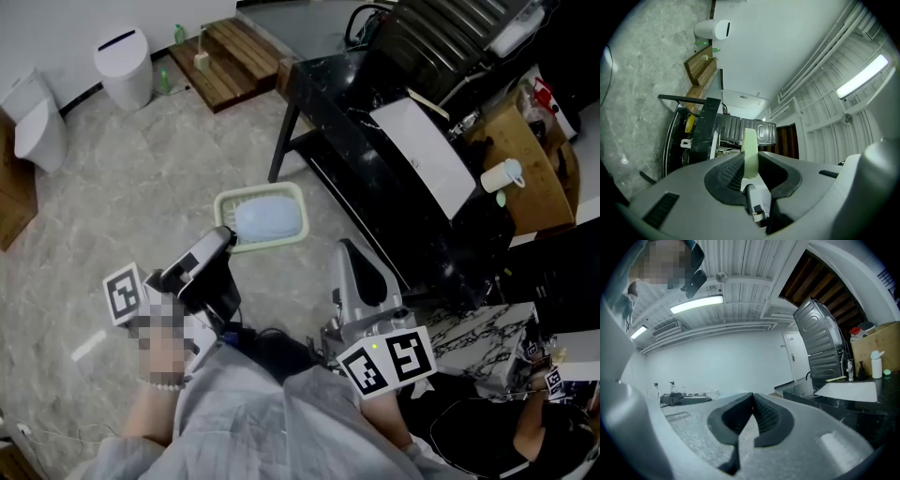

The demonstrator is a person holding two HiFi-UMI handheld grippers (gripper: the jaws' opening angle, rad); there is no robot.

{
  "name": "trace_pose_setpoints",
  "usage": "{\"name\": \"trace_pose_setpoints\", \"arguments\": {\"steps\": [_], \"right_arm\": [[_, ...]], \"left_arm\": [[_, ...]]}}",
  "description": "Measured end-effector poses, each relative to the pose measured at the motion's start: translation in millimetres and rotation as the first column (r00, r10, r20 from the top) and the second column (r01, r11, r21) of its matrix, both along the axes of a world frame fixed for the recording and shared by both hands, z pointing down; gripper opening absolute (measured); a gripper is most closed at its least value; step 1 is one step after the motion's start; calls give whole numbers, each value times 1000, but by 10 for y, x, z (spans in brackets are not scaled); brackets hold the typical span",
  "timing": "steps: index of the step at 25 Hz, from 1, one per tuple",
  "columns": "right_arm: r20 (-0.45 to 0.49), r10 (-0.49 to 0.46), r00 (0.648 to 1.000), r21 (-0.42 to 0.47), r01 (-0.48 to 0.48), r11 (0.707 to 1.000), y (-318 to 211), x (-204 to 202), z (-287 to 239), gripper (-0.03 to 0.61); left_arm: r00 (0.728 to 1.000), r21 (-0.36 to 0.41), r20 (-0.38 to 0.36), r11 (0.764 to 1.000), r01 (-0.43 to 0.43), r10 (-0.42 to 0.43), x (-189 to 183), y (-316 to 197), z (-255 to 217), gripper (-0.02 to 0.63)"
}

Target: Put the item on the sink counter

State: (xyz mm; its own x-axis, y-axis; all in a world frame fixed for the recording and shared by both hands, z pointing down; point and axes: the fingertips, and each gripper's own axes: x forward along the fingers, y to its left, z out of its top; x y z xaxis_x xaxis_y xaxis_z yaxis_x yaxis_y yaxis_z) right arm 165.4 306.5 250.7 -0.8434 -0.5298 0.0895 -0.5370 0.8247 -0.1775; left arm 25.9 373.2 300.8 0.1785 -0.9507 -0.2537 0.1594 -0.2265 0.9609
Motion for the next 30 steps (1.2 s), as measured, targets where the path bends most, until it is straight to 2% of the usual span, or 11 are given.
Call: {"name": "trace_pose_setpoints", "arguments": {"steps": [11,18,30], "right_arm": [[-5,24,1000,7,-24,1000,126,-122,32,-3],[-13,9,1000,6,-9,1000,103,-135,111,-3],[-3,-64,998,31,64,997,-373,-538,30,-3]], "left_arm": [[1000,-4,10,1000,-15,15,-151,125,68,89],[1000,10,12,1000,11,-11,-200,129,97,89],[997,15,10,997,75,-75,-515,-274,49,89]]}}
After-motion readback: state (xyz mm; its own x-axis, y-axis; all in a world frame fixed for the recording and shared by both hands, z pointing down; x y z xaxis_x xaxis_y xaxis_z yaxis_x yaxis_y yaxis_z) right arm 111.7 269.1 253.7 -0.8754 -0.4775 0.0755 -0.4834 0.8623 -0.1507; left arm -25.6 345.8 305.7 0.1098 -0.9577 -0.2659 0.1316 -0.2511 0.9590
